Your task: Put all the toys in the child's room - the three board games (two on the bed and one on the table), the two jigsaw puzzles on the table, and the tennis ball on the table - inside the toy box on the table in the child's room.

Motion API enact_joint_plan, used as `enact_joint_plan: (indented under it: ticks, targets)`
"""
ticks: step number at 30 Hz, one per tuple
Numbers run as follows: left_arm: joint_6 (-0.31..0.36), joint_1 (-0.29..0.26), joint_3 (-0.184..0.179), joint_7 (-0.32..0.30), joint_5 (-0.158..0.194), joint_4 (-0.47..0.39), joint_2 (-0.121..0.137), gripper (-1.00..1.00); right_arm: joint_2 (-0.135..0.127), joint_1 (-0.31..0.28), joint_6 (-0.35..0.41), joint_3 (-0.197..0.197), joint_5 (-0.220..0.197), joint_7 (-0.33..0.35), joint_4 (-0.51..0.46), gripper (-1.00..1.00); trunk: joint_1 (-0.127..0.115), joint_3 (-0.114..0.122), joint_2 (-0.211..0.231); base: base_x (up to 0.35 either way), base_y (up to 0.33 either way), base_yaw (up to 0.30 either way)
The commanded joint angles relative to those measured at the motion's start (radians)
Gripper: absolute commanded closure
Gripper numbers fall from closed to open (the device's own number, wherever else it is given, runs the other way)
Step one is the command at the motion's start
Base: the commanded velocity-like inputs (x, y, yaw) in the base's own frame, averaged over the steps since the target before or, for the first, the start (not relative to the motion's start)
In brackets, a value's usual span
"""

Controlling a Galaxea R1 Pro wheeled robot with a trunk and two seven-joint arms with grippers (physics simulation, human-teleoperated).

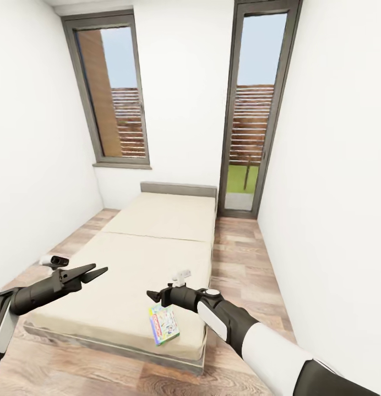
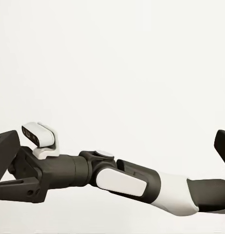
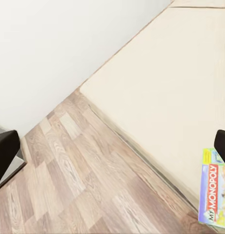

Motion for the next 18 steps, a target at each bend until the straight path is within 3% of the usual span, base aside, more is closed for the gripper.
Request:
enact_joint_plan:
  ticks: [1,9,18]
  targets:
    - [0.011,0.0,0.0,-0.004,0.0,0.0,0.0,-1.0,0.0,-0.002,0.004,0.003,-0.009,0.001,0.0,-1.0,0.001,-0.002,-0.002,0.0,0.067,-0.28]
    - [0.011,0.0,0.0,-0.005,0.0,0.0,0.0,-1.0,0.0,-0.002,0.004,0.003,-0.009,0.001,0.0,-1.0,0.001,-0.002,-0.002,0.0,0.031,-0.28]
    - [0.011,0.0,0.0,-0.005,0.0,0.0,0.0,-1.0,0.0,-0.002,0.003,0.003,-0.009,0.001,0.0,-1.0,0.001,-0.002,-0.002,0.0,0.128,-0.235]
